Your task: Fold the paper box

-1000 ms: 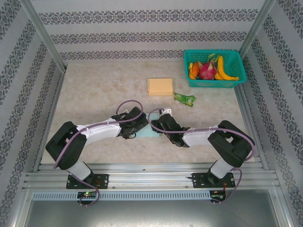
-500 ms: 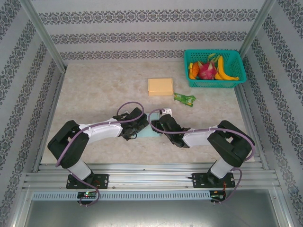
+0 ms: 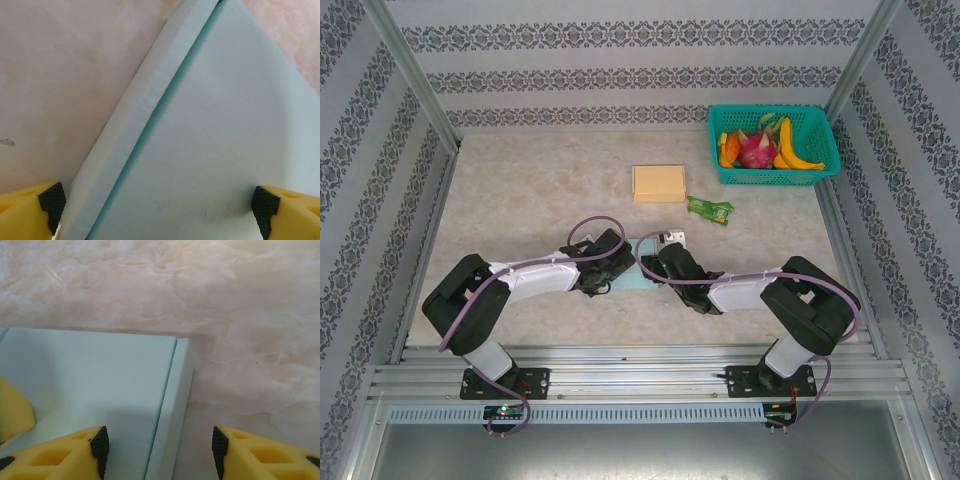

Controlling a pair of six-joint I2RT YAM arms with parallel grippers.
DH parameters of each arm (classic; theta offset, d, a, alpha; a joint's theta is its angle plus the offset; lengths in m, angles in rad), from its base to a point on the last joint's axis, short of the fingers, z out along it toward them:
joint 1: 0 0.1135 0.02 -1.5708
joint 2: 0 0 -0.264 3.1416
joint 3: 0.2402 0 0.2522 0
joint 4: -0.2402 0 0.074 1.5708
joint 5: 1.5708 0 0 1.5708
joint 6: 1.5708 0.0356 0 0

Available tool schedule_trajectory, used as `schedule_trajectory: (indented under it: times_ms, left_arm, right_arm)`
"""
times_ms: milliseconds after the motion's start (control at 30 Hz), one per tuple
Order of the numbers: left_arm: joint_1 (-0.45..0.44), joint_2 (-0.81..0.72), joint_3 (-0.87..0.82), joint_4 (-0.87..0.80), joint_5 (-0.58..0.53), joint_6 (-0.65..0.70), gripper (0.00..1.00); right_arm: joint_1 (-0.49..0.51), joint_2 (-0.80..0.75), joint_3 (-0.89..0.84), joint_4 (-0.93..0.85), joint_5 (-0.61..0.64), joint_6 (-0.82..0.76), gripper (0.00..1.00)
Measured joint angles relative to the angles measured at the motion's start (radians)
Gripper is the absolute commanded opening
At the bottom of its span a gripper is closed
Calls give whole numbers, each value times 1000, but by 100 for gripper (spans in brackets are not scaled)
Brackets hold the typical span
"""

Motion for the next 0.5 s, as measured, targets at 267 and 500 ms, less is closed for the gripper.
schedule_trajectory:
  times_ms: [267,500]
  left_arm:
    - [-6,-1,-8,13,-20,0,98]
    - [-6,-4,-18,29,-22,0,97]
  right_arm:
    - [7,-77,-4,-75,-10,-1,58]
    - [38,-135,-16,-119,-3,-4,56]
